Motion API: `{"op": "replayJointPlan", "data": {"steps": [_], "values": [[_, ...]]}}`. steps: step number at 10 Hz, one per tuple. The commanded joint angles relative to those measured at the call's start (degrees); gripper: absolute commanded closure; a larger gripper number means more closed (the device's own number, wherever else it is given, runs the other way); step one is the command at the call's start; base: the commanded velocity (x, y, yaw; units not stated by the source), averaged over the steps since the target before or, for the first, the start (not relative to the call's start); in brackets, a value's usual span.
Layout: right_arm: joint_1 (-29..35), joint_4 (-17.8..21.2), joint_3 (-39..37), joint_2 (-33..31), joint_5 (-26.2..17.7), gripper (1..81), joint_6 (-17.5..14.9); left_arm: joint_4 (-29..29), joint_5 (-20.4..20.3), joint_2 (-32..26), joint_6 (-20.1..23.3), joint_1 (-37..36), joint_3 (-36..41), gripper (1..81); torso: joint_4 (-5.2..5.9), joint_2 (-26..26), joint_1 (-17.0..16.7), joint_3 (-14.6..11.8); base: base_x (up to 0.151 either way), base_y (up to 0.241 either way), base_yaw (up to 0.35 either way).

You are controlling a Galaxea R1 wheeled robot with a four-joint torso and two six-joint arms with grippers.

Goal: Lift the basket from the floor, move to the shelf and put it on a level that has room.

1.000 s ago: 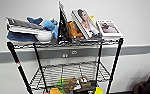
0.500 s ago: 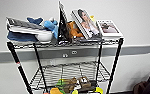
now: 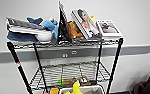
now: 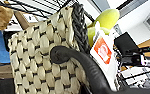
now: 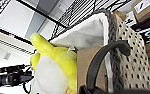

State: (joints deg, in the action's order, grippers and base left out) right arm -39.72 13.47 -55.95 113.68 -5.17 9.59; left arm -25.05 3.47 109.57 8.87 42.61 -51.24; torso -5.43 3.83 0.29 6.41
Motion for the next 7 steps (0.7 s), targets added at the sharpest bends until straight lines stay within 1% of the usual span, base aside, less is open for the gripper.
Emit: {"op": "replayJointPlan", "data": {"steps": [1, 2, 3, 5, 7], "values": [[11.7, 4.11, 5.96, -2.73, 0.42, 81.1, 0.43, -0.26, 0.83, -3.12, -1.84, -11.78, 7.82, 81.1, 0.0, 0.0, 0.0, 0.0, 0.0, 0.0, 0.0], [13.55, 4.81, 6.57, -3.34, 0.33, 81.1, 0.43, -0.26, 1.01, -3.56, -3.16, -13.72, 8.17, 81.1, 0.0, 0.0, 0.0, 0.0, 0.0, 0.0, 0.0], [14.96, 4.64, 7.27, -3.96, 0.33, 81.1, 0.43, -0.17, 1.01, -3.91, -3.78, -15.57, 8.34, 81.1, 0.0, 0.0, 0.0, 0.0, 0.0, 0.0, 0.0], [17.6, 4.9, 6.92, -4.13, 0.6, 81.1, 0.43, -0.26, 0.48, -4.18, -3.86, -18.74, 7.99, 81.1, 0.0, 0.0, 0.0, 0.0, 0.0, 0.0, 0.0], [22.07, 6.83, 6.75, -4.04, 0.25, 81.1, 0.43, -0.17, 0.57, -4.35, -6.33, -22.69, 7.82, 81.1, 0.0, 0.0, 0.0, 0.0, 0.0, 0.0, 0.0]]}}
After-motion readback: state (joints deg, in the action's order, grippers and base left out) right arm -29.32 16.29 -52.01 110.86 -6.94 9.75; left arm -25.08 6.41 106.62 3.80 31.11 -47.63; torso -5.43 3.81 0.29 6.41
